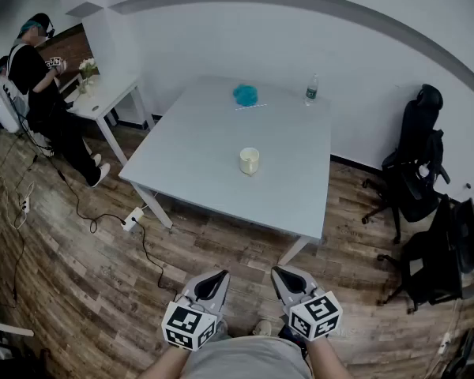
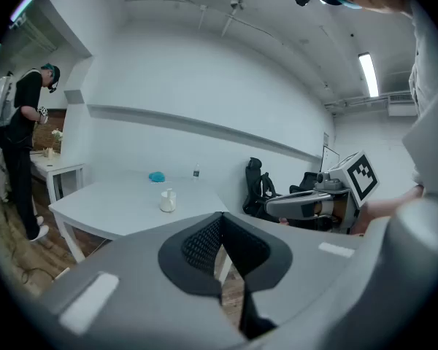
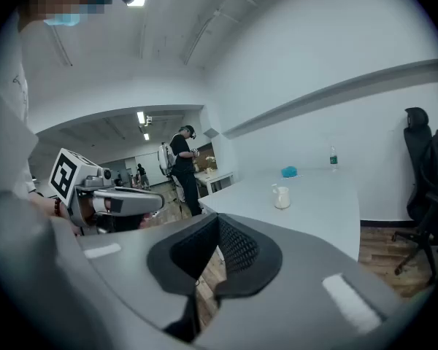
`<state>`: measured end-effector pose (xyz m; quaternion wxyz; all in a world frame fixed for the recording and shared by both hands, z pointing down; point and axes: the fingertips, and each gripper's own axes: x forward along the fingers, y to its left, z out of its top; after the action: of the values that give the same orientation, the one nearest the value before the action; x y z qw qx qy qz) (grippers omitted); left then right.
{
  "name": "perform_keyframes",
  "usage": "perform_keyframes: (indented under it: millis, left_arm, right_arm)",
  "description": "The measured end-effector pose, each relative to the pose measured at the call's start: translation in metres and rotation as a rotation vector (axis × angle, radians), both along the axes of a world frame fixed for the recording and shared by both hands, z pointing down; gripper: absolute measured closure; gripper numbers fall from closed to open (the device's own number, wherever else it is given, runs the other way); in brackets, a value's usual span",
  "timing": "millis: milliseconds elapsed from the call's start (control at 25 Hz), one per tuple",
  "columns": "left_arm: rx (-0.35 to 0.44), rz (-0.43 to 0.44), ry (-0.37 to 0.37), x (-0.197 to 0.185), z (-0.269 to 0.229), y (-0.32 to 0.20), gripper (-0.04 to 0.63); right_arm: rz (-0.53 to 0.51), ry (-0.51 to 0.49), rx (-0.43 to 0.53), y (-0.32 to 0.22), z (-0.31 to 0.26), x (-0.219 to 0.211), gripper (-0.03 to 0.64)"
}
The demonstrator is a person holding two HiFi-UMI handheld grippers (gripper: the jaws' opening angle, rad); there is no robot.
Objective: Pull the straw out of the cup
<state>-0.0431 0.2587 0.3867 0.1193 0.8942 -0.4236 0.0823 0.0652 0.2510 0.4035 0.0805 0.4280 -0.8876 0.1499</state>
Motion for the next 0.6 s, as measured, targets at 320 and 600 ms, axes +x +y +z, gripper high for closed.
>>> perform_keyframes:
  millis: [320, 600]
  left_arm:
    - [-0.002, 0.008, 0.004, -0.008, 0.001, -0.003, 0.575]
    - [0.001, 0.033, 0.022, -0.025, -0.001, -0.007, 0.577]
  right_arm:
    - [0.006, -0.001, 0.001, -0.002, -0.002, -0.008, 0.612]
    - [0.080, -0.033, 0.016, -0.009, -0.010, -0.017, 0.611]
